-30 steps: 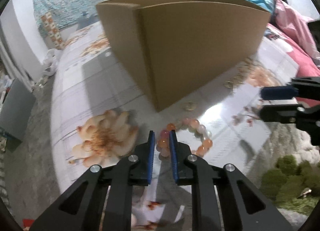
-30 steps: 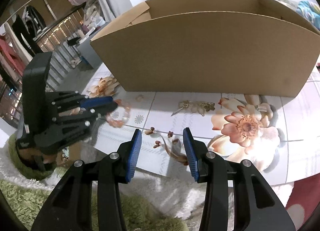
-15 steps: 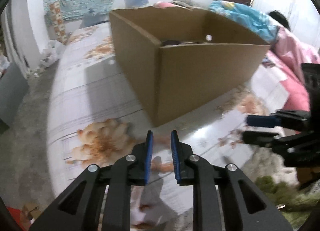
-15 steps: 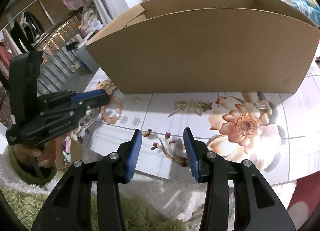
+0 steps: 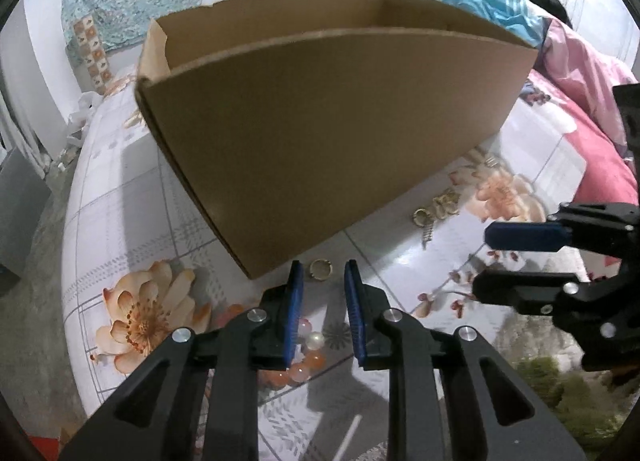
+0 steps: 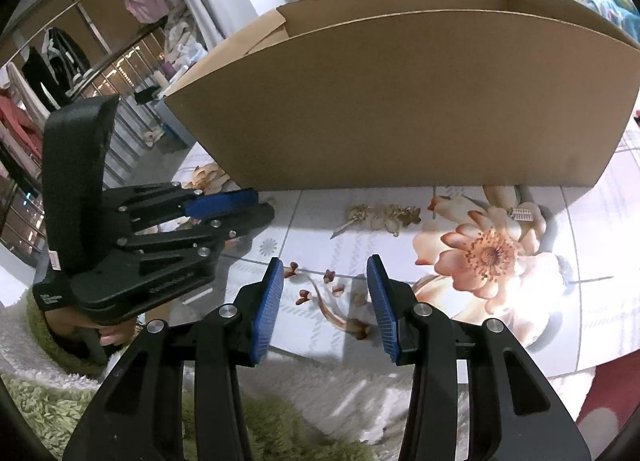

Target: Organize jewelry

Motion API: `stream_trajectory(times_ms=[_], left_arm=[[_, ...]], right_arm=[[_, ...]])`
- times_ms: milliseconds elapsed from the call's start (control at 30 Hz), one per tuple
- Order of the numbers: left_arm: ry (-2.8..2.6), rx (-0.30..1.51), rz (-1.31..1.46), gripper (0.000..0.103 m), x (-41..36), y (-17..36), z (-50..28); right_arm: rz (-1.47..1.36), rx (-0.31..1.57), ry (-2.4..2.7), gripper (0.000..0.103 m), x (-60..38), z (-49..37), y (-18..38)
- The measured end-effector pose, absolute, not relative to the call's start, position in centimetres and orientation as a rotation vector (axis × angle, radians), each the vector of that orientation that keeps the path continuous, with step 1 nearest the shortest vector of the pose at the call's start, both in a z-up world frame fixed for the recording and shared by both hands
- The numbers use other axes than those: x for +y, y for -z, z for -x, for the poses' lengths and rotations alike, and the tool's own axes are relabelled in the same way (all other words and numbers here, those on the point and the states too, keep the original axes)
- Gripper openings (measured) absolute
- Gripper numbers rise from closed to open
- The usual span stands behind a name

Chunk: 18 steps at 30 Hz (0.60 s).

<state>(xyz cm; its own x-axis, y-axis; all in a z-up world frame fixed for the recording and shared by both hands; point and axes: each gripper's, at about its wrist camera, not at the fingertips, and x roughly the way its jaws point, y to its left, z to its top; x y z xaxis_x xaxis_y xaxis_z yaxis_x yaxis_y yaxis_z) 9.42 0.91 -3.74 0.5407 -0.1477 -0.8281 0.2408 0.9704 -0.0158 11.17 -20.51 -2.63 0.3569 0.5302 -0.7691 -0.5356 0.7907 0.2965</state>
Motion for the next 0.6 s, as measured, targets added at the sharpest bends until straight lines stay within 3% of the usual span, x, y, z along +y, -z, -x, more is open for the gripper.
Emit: stream_trajectory(times_ms=[233,433,600], left_arm=[[0.229,0.949,-0.141,0.02,0.2,4.0,-9.9],[0.247,0.94,-0.163,0.011,-0.1,4.0,-9.6],[0.256,0.935,-0.163,0.011,-0.4,4.0,-9.4]], right_arm=[[-0.001,0.998,-0.687,0.042,-20.6,-11.8,2.5],[-0.007,0.998,-0.676,0.042,-20.6,-11.8,2.3],[-0.001,0.991,-0.673,0.042,-20.4,-11.6,2.0]])
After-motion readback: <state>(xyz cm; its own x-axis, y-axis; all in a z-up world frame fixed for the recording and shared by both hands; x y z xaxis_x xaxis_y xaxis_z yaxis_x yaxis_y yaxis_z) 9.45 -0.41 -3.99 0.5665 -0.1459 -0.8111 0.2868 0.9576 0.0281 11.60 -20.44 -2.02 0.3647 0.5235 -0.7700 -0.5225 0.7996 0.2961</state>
